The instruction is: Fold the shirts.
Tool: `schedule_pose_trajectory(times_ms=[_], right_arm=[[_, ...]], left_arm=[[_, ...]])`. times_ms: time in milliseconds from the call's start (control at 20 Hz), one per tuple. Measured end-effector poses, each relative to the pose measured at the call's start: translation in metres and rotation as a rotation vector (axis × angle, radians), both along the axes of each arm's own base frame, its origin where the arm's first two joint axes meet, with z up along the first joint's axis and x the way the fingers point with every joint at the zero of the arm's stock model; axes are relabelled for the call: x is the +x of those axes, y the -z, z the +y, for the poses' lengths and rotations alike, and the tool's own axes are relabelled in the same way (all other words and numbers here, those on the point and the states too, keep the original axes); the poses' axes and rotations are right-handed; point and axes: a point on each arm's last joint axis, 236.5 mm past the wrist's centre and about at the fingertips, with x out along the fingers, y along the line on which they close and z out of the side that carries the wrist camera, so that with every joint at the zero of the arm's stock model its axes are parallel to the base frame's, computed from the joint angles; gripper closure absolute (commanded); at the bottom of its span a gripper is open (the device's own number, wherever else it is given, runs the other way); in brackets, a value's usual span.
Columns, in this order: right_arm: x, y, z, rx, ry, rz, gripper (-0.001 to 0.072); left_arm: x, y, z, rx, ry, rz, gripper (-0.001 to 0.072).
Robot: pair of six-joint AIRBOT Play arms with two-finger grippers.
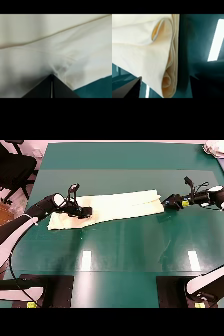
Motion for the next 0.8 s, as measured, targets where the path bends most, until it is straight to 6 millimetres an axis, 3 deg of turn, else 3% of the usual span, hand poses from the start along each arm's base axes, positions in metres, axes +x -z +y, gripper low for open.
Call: schedule_pose_trajectory(times_ms=[450,700,800], right_arm=[[0.049,-0.002,0.031,0.072,-0.044,-0.014,-0.0008],[0.055,0.000,0.063,0.091,-0.106,0.008,0.0000],[0.053,0.001,0.073,0.095,-0.129,0.016,0.0041]], left_arm=[[0.001,0.001,0.000,-0.002,-0.008,0.003,0.0686],[0.001,0.001,0.000,-0.003,-0.009,0.002,0.0686],[0.001,0.001,0.000,-0.003,-0.010,0.001,0.0686]])
